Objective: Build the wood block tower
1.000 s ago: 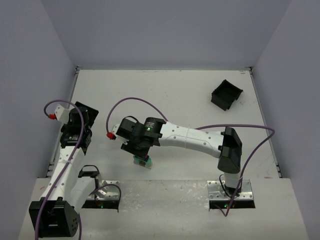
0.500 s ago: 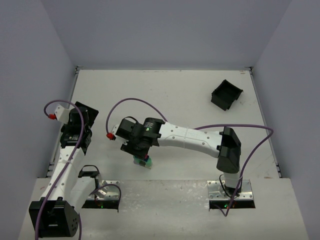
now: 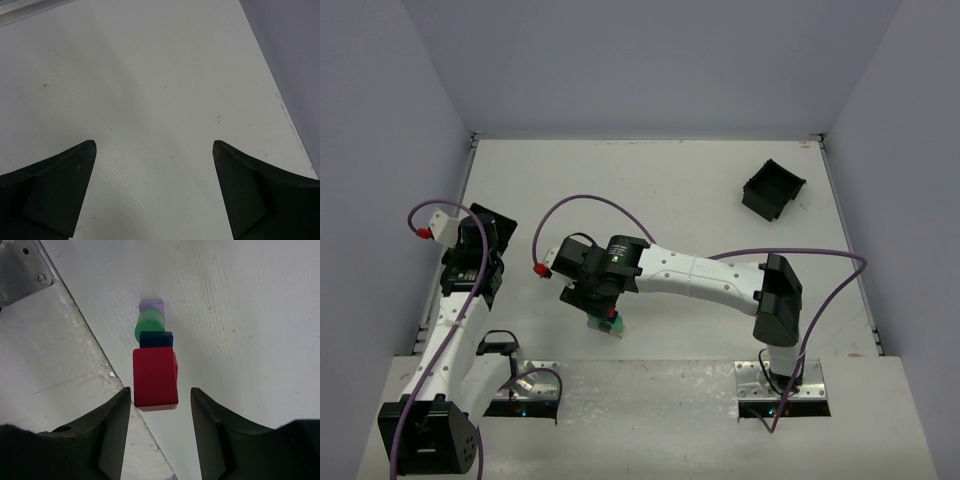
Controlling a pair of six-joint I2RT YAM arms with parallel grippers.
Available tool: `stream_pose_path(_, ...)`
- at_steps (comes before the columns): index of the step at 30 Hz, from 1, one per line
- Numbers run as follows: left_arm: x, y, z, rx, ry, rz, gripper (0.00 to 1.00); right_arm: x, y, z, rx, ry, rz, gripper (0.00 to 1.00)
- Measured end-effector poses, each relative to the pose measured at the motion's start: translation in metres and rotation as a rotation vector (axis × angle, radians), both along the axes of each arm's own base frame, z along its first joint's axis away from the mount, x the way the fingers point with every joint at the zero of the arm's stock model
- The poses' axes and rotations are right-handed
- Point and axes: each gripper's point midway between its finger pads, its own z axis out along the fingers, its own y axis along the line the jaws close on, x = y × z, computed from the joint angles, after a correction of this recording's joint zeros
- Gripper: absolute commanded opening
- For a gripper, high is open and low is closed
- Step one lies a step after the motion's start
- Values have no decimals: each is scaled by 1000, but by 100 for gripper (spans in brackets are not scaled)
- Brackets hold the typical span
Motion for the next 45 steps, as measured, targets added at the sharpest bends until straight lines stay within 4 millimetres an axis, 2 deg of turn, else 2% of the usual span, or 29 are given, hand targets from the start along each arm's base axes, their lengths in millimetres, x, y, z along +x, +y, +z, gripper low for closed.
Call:
stream_pose_path(10,0,0,0,0,0,0,100,5,5,-3,21,-22,-18,56)
stream_pose_path(15,0,0,0,0,-1,-1,100,7,3,-8,10,-34,-24,56)
stream_pose_path(29,0,-1,0,-2,-1,-4,100,12,5,-7,19,-56,-36,56)
stream_pose_path(35,0,-1,0,-3,-1,-5,100,12,6,-7,22,-55,-33,67)
stream_pose_path(39,0,-1,0,-3,0,-5,100,12,8,-4,33,-59,-16,95)
stream_pose_path(40,0,-1,0,-3,0,-5,100,11,9,-3,42,-56,-9,99)
stream_pose_path(45,0,-1,0,-3,0,-5,100,4,19,16,126,-38,44,99)
